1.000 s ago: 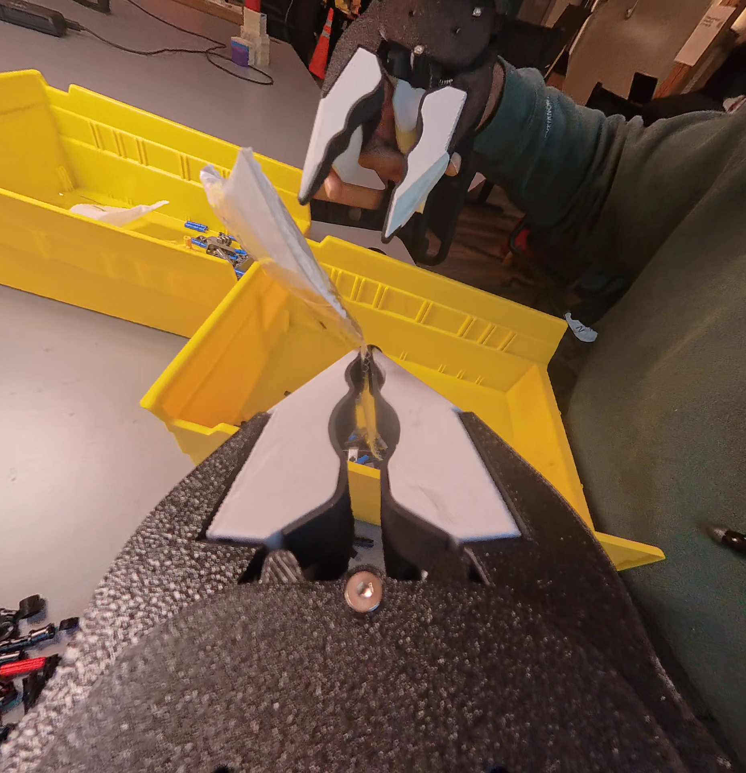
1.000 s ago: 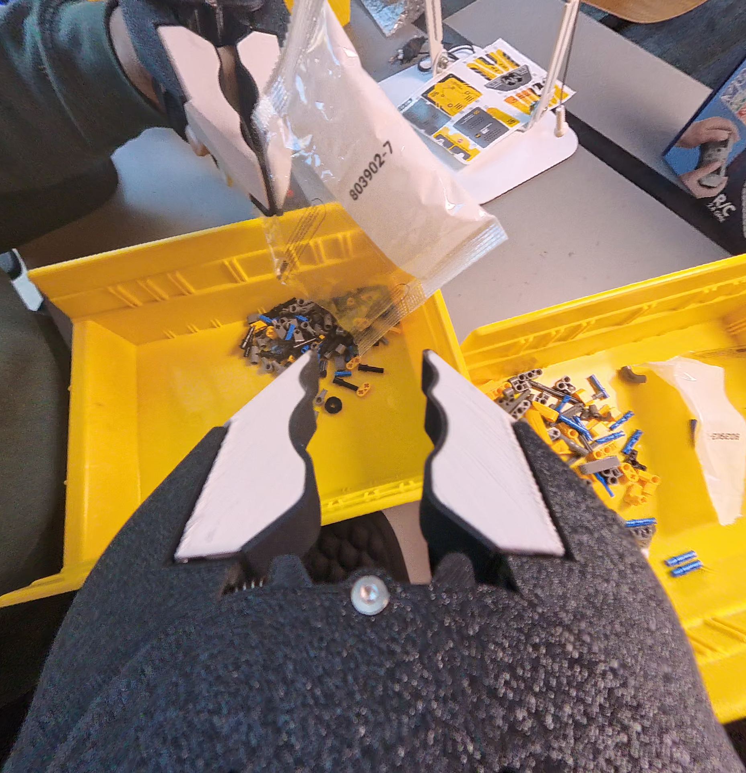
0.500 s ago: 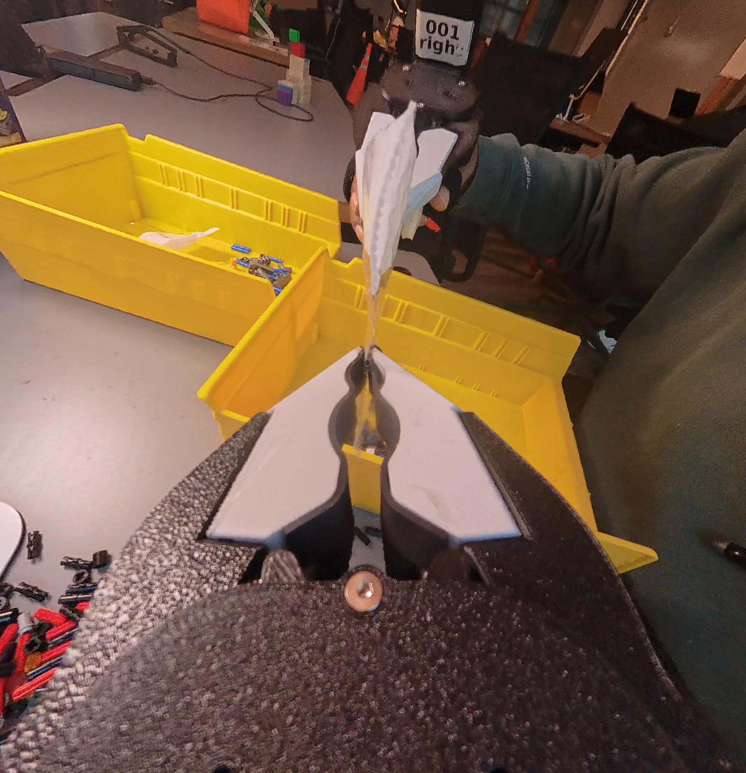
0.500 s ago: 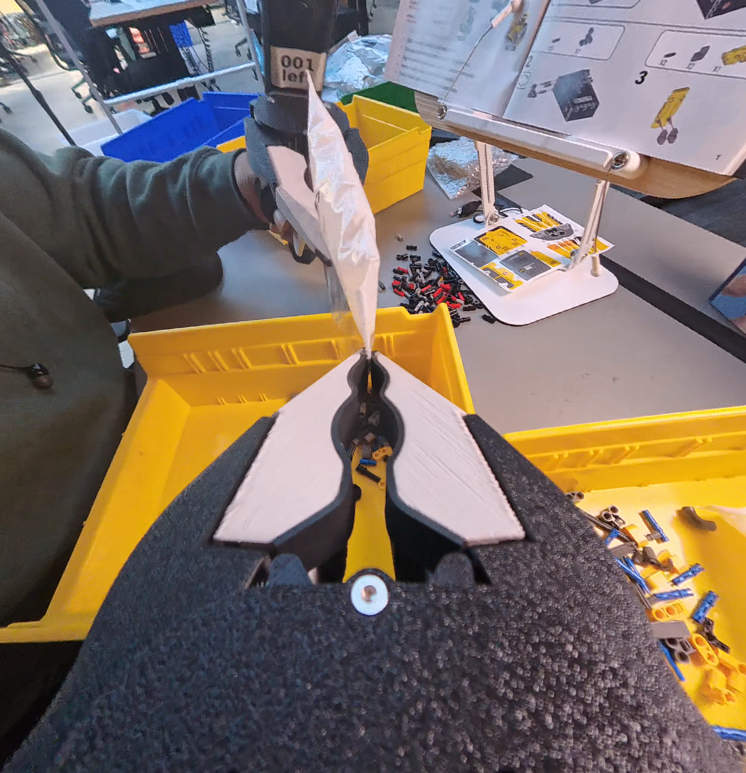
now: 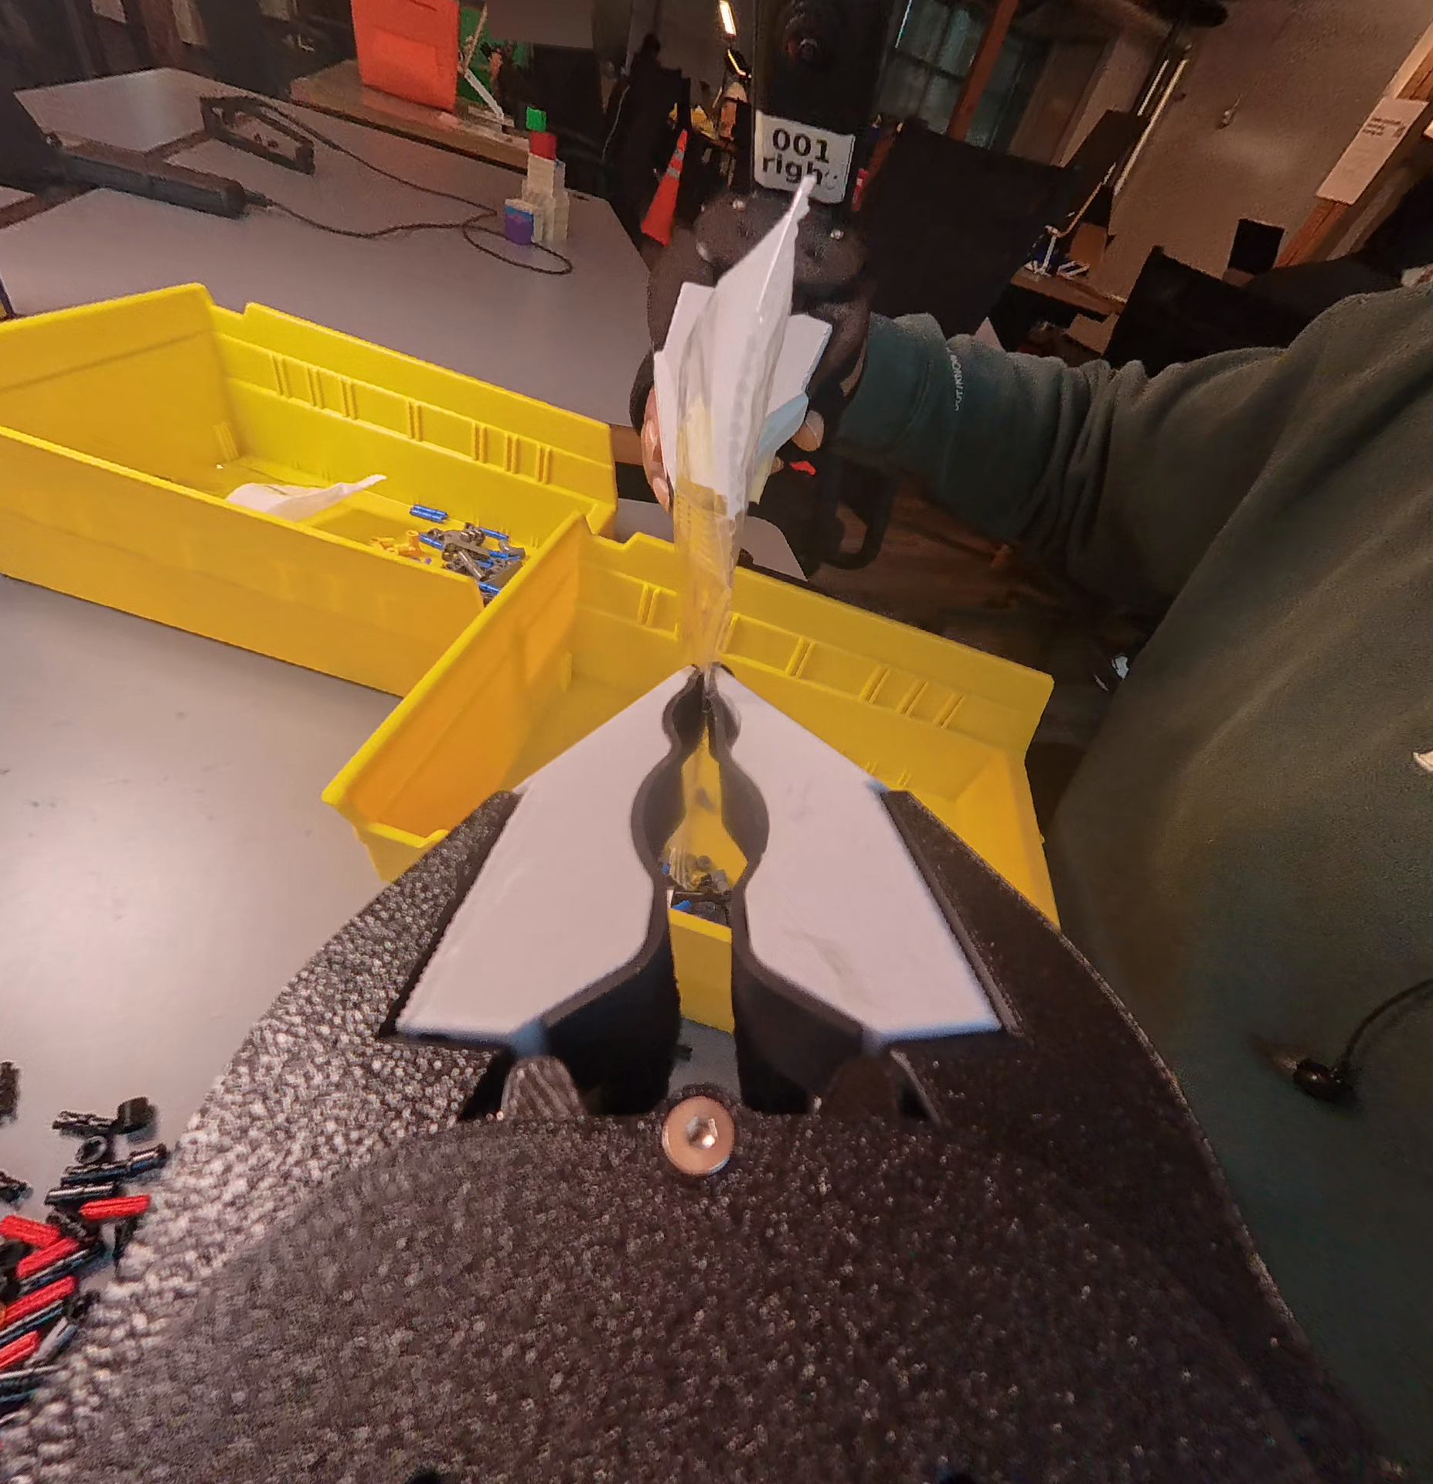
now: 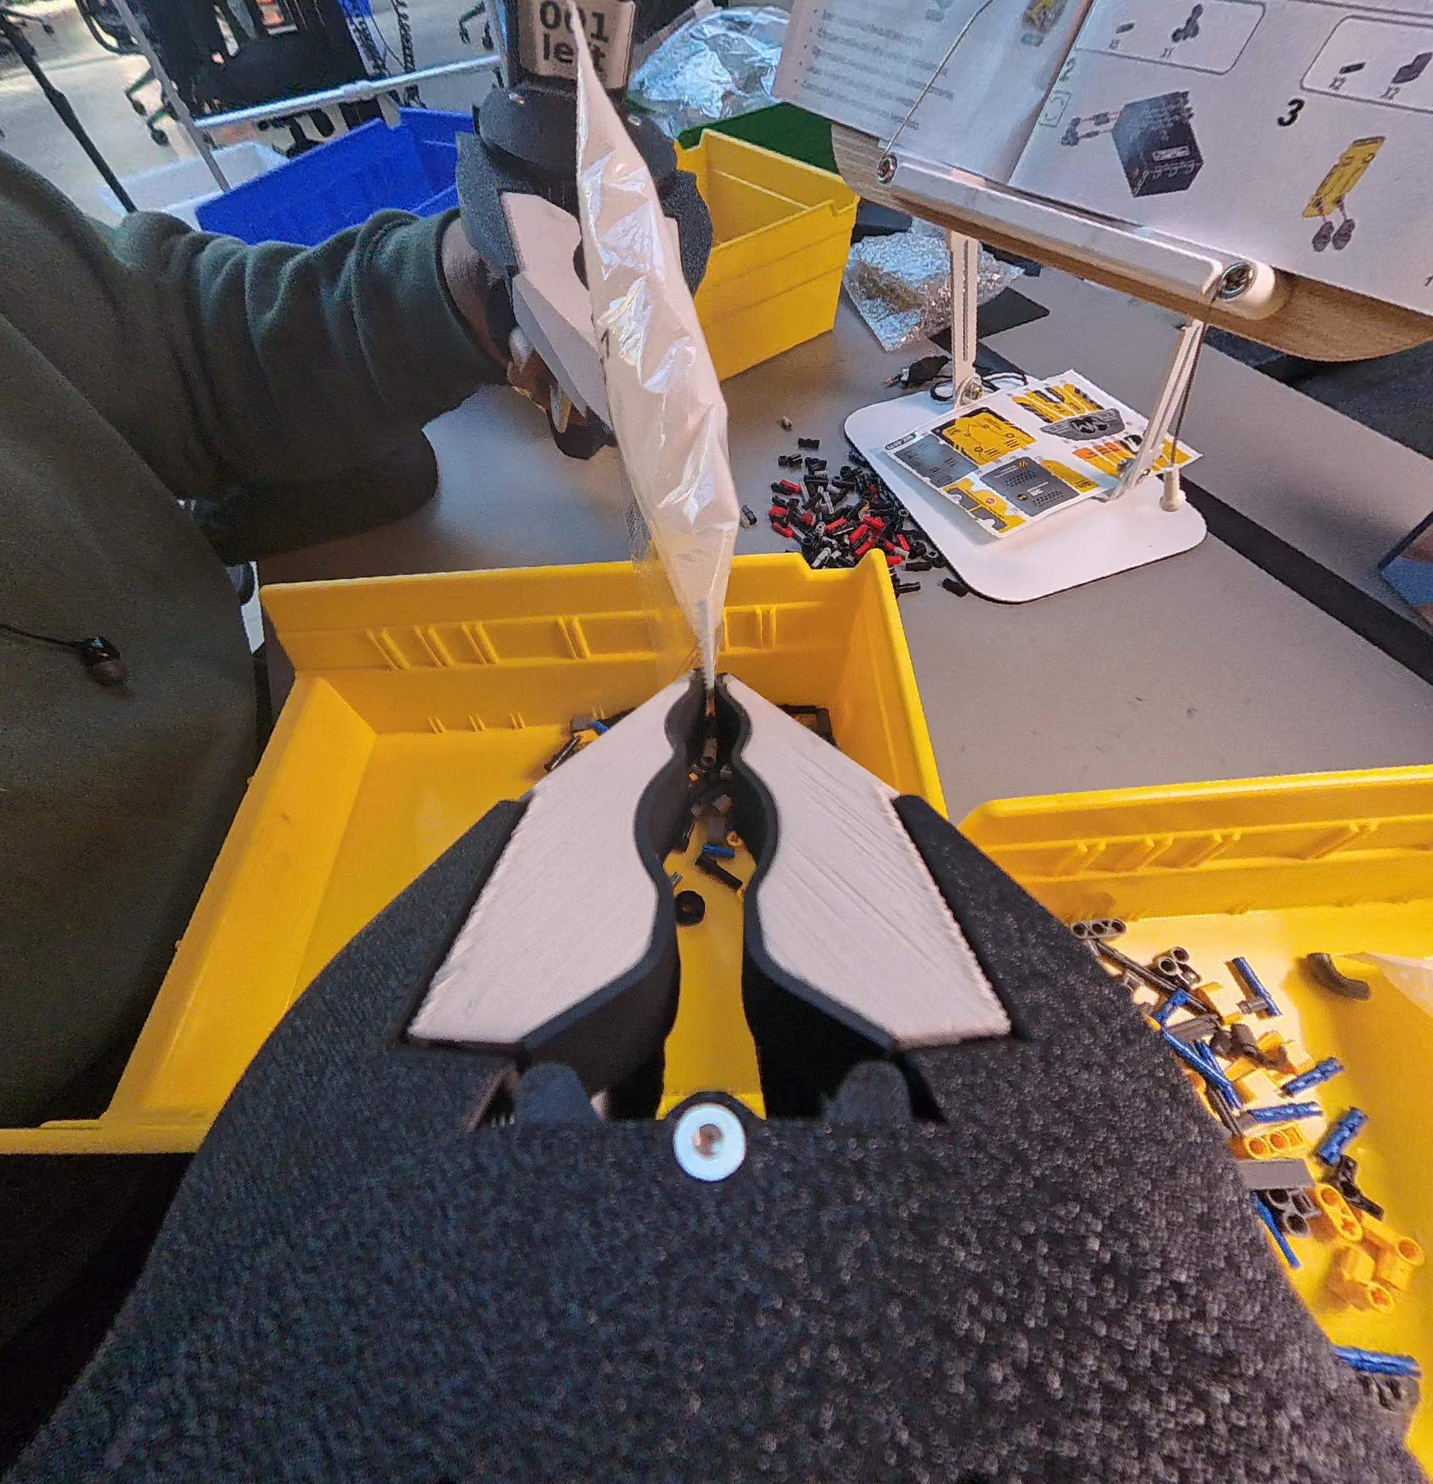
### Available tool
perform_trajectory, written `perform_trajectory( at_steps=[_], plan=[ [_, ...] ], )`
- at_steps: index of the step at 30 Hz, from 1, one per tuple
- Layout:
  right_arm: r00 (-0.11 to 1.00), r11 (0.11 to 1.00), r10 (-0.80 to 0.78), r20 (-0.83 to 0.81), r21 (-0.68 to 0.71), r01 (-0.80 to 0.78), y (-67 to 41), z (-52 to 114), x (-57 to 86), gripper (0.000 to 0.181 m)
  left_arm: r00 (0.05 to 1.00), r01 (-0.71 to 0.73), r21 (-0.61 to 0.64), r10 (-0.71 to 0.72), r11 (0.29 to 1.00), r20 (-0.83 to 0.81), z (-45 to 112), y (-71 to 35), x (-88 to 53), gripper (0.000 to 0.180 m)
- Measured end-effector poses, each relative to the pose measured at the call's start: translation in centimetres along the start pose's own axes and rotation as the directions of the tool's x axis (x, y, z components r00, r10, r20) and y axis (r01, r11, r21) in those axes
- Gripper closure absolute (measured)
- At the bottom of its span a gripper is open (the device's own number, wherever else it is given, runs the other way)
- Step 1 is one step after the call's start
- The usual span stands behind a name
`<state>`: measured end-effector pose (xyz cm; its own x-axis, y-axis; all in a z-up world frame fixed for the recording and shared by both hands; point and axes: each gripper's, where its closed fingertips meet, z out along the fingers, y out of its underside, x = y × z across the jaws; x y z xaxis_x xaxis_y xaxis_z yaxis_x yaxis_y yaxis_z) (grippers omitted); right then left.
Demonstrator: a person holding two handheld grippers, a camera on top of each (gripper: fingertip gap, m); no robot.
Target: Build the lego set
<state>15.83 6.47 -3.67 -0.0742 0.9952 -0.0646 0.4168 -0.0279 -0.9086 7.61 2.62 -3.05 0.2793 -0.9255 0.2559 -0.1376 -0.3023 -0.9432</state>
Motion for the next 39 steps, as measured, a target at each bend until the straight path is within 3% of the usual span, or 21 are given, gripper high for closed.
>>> perform_trajectory(
  at_steps=[11,21,26,31,33,35,39],
  plan=[
    [1.0,0.999,0.012,-0.022,0.044,-0.011,0.5,-0.7,0.2,0.181,0.997,0.04,0.056,-0.044,0.998,0.07,-4.1,-0.7,0.2,0.18],
    [0.998,0.999,-0.028,-0.056,0.021,0.029,0.3,-0.3,-0.1,0.172,0.989,0.149,0.087,-0.15,0.985,-0.003,-4.6,1.1,2.1,0.18],
    [0.993,0.994,-0.107,-0.049,-0.02,0.106,-0.4,0.4,-1.5,0.154,0.991,0.114,0.005,-0.113,0.994,-0.073,-3.6,2.7,4.8,0.18],
    [0.974,0.97,-0.225,-0.019,-0.103,0.221,-0.1,1.6,-4.4,0.114,0.99,0.002,-0.089,-0.014,0.996,-0.142,-2.0,3.6,8.1,0.18],
    [0.97,0.965,-0.233,0.065,-0.11,0.239,0.4,2.5,-6.5,0.124,0.988,-0.024,-0.115,0.006,0.993,-0.157,-1.2,3.8,8.6,0.18],
    [0.953,0.949,-0.291,0.087,-0.096,0.299,0.6,2.7,-7.3,0.181,0.989,-0.047,-0.141,0.026,0.989,-0.147,-0.9,4.1,8.4,0.18],
    [0.973,0.975,-0.205,0.111,-0.064,0.213,0.5,1.5,-7.5,0.181,0.999,-0.017,-0.082,0.014,0.997,-0.037,-1.9,3.2,6.3,0.18]
  ],
)
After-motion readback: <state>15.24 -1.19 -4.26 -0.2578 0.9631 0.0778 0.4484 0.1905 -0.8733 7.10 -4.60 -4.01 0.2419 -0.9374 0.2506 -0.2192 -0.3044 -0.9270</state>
